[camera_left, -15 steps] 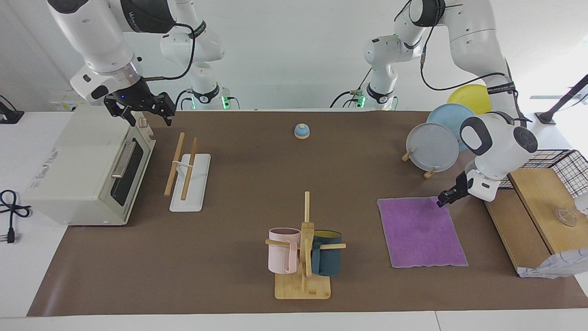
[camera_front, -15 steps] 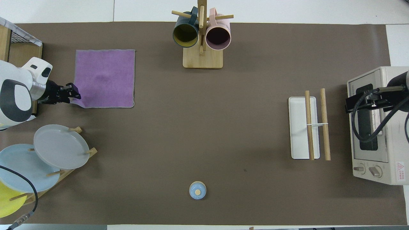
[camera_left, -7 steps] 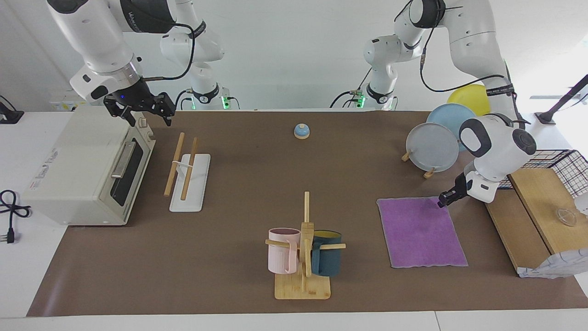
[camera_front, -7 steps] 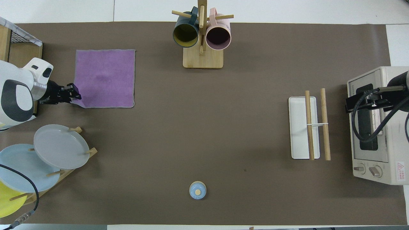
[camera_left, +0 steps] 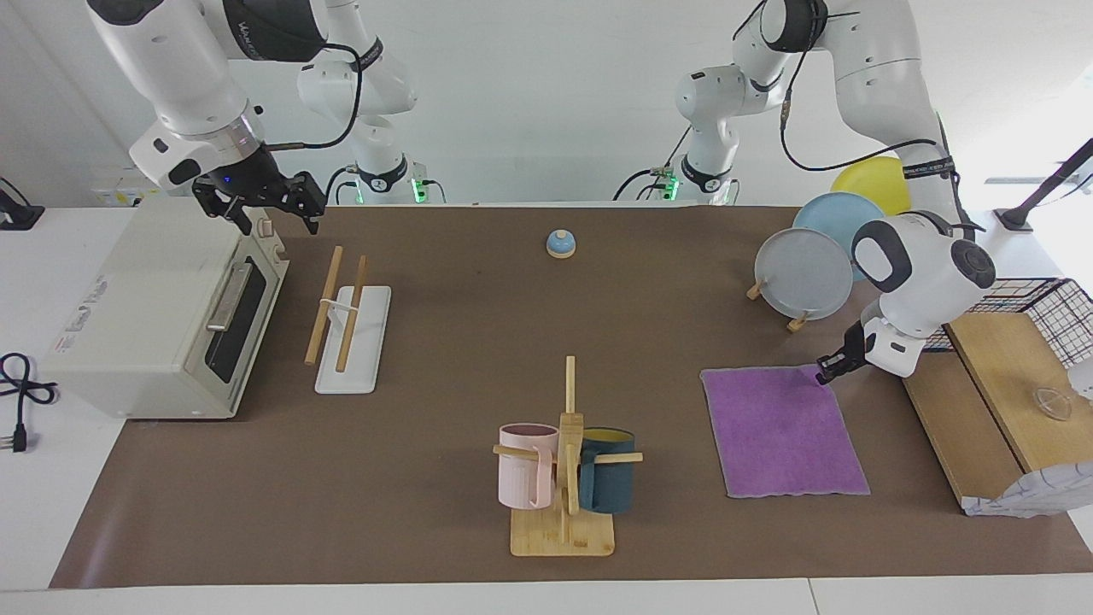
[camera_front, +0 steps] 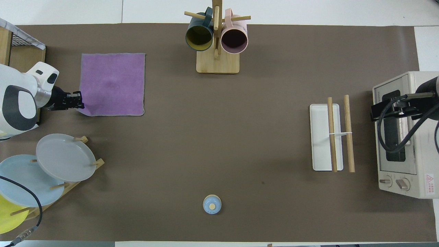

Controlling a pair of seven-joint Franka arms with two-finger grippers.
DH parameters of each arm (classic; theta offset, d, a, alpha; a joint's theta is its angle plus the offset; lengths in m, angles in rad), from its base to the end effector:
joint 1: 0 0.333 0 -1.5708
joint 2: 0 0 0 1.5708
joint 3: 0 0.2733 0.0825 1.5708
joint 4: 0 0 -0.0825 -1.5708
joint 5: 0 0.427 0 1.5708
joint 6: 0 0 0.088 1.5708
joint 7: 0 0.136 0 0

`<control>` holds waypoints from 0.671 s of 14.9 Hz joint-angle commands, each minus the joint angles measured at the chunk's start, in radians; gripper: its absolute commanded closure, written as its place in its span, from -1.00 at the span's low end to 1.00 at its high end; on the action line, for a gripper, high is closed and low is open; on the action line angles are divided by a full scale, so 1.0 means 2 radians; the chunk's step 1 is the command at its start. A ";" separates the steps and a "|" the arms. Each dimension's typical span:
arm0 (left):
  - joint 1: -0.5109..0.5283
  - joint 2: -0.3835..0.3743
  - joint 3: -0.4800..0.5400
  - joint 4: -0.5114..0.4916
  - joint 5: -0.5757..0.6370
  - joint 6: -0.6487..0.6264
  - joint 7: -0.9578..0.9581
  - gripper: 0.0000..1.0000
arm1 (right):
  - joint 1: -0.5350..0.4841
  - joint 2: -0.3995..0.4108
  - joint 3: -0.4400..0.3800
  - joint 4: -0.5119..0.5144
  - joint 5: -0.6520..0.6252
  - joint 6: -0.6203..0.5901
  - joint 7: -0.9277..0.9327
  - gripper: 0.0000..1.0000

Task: Fold towel and hang on rack
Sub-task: 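Reach the left gripper to the purple towel's near edge and grasp it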

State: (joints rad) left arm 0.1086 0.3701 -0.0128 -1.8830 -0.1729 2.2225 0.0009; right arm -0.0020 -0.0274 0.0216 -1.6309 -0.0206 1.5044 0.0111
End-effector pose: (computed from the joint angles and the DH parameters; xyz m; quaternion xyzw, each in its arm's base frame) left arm 0.6415 0.0522 0.2148 0.9923 0.1010 -0.0119 0.0708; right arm 0.5785 0.0085 0.5329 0.9987 0.0041 -0.0494 0.0113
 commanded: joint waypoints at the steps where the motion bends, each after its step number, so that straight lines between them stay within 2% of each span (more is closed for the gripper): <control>1: -0.004 -0.009 0.002 0.000 -0.002 0.003 0.031 1.00 | -0.004 -0.008 0.002 -0.006 0.005 -0.006 -0.012 -1.00; 5: -0.030 -0.038 0.001 0.003 -0.001 0.004 0.076 1.00 | -0.004 -0.009 0.002 -0.007 0.005 -0.007 -0.012 -1.00; 10: -0.127 -0.064 0.002 -0.013 0.011 0.006 0.079 1.00 | -0.004 -0.008 0.002 -0.006 0.005 -0.005 -0.012 -1.00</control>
State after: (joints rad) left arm -0.0670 0.2712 -0.0236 -1.8661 -0.1683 2.2228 0.1512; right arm -0.0020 -0.0274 0.0216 -1.6310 -0.0206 1.5038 0.0111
